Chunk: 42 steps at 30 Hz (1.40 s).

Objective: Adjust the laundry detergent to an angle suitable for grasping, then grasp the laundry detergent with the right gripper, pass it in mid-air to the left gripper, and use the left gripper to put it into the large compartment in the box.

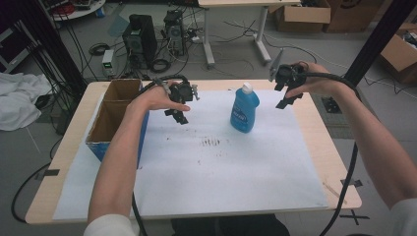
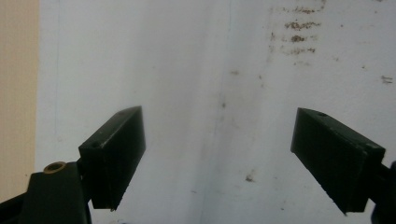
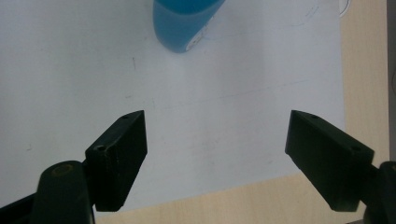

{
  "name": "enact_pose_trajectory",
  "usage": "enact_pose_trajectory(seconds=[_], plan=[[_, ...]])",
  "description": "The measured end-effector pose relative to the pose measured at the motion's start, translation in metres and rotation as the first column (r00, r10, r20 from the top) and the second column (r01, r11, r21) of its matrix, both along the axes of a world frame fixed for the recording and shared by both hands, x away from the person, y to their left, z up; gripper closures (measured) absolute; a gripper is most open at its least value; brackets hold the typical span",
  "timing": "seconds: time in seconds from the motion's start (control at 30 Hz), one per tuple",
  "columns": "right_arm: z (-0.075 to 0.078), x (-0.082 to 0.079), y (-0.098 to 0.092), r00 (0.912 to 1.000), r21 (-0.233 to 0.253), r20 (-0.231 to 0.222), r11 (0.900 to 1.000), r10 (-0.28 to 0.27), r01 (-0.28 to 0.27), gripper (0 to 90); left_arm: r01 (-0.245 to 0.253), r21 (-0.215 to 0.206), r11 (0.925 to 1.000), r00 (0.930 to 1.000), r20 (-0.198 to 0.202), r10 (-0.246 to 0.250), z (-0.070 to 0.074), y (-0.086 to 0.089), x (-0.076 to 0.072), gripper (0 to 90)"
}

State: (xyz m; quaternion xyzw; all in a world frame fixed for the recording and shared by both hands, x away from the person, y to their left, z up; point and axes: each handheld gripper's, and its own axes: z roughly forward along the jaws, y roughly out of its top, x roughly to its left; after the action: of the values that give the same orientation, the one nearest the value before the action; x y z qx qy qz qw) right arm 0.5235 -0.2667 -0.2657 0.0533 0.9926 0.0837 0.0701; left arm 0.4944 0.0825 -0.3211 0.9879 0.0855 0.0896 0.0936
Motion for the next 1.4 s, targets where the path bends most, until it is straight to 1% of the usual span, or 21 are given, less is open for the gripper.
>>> enact_pose_trajectory(seconds=[0.03,0.17,0.37,0.43,0.47,0.5,0.57,0.63,0.73,0.77,0.83,1.0,1.03,1.13,1.17,1.2,1.23,1.27,1.3,1.33,1.4], plan=[[0.0,-0.001,0.002,1.0,0.002,0.0,1.0,0.003,-0.003,20.9,-0.005,-0.02,0.9998,1.0,-0.001,0.005,0.001,0.002,0.002,18.4],[-0.001,-0.001,0.003,1.0,-0.004,-0.002,1.0,-0.002,0.002,20.6,-0.021,-0.031,0.9993,0.9998,-0.004,0.021,0.0,0.004,0.003,18.3],[0.0,-0.005,0.005,1.0,-0.01,-0.005,1.0,-0.003,0.003,20.0,-0.023,-0.028,0.9994,0.9997,-0.009,0.022,-0.003,0.003,0.005,18.3],[0.0,-0.007,0.006,0.9999,-0.006,-0.009,1.0,-0.007,0.007,19.9,-0.017,-0.022,0.9996,0.9998,-0.008,0.017,-0.003,0.003,0.005,18.3],[0.0,-0.008,0.006,1.0,-0.002,-0.007,1.0,-0.006,0.006,20.0,-0.019,-0.027,0.9994,0.9998,-0.009,0.019,-0.003,0.002,0.005,18.3],[-0.001,-0.009,0.007,0.9998,0.013,-0.008,1.0,-0.016,0.016,19.8,-0.008,-0.017,0.9998,0.9999,-0.009,0.008,-0.004,0.001,0.005,18.3],[-0.003,-0.011,0.008,0.9994,0.03,-0.017,0.999,-0.028,0.029,19.8,-0.012,-0.013,0.9998,0.9999,-0.008,0.012,-0.004,0.0,0.005,18.3],[-0.006,-0.013,0.009,0.9994,0.028,-0.02,0.999,-0.03,0.031,19.9,-0.016,-0.02,0.9997,0.9998,-0.009,0.016,-0.004,-0.001,0.004,18.3],[-0.009,-0.015,0.01,0.999,0.029,-0.019,0.999,-0.039,0.04,19.9,-0.01,-0.018,0.9998,0.9999,-0.007,0.01,-0.003,-0.002,0.004,18.3],[-0.009,-0.015,0.01,0.9987,0.032,-0.019,0.998,-0.048,0.048,19.8,-0.014,-0.026,0.9995,0.9999,-0.009,0.014,-0.003,-0.002,0.004,18.3],[-0.012,-0.016,0.009,0.9967,0.059,-0.027,0.995,-0.077,0.078,19.7,-0.016,-0.025,0.9996,0.9998,-0.008,0.016,-0.003,-0.002,0.005,18.3],[-0.016,-0.018,0.01,0.9939,0.071,-0.03,0.992,-0.106,0.108,19.7,-0.022,-0.029,0.9993,0.9997,-0.009,0.021,-0.004,-0.002,0.005,18.3],[-0.017,-0.018,0.01,0.9904,0.085,-0.034,0.987,-0.134,0.136,19.4,-0.02,-0.029,0.9994,0.9997,-0.01,0.02,-0.004,-0.002,0.005,18.3],[-0.019,-0.019,0.011,0.9836,0.118,-0.041,0.977,-0.175,0.179,19.4,-0.021,-0.031,0.9993,0.9997,-0.012,0.021,-0.004,-0.001,0.005,18.3],[-0.02,-0.019,0.012,0.9816,0.131,-0.042,0.973,-0.186,0.19,19.2,-0.025,-0.034,0.9991,0.9996,-0.014,0.025,-0.005,-0.001,0.005,18.3],[-0.02,-0.019,0.012,0.9816,0.131,-0.042,0.973,-0.186,0.19,19.2,-0.025,-0.034,0.9991,0.9996,-0.014,0.025,-0.005,-0.001,0.005,18.3],[-0.021,-0.02,0.014,0.9768,0.151,-0.051,0.965,-0.208,0.213,18.7,-0.019,-0.024,0.9995,0.9998,-0.009,0.018,-0.004,-0.001,0.006,18.3],[-0.021,-0.02,0.014,0.9768,0.151,-0.051,0.965,-0.208,0.213,18.7,-0.019,-0.024,0.9995,0.9998,-0.009,0.018,-0.004,-0.001,0.006,18.3],[-0.023,-0.021,0.015,0.9751,0.161,-0.049,0.962,-0.216,0.221,18.6,-0.017,-0.025,0.9995,0.9998,-0.009,0.017,-0.004,-0.001,0.006,18.3],[-0.025,-0.023,0.018,0.9702,0.166,-0.05,0.956,-0.237,0.242,18.3,-0.016,-0.023,0.9996,0.9999,-0.005,0.016,-0.004,-0.001,0.006,18.3],[-0.027,-0.024,0.02,0.9672,0.189,-0.059,0.949,-0.247,0.254,18.1,-0.017,-0.027,0.9995,0.9998,-0.008,0.017,-0.004,-0.001,0.006,18.3]])
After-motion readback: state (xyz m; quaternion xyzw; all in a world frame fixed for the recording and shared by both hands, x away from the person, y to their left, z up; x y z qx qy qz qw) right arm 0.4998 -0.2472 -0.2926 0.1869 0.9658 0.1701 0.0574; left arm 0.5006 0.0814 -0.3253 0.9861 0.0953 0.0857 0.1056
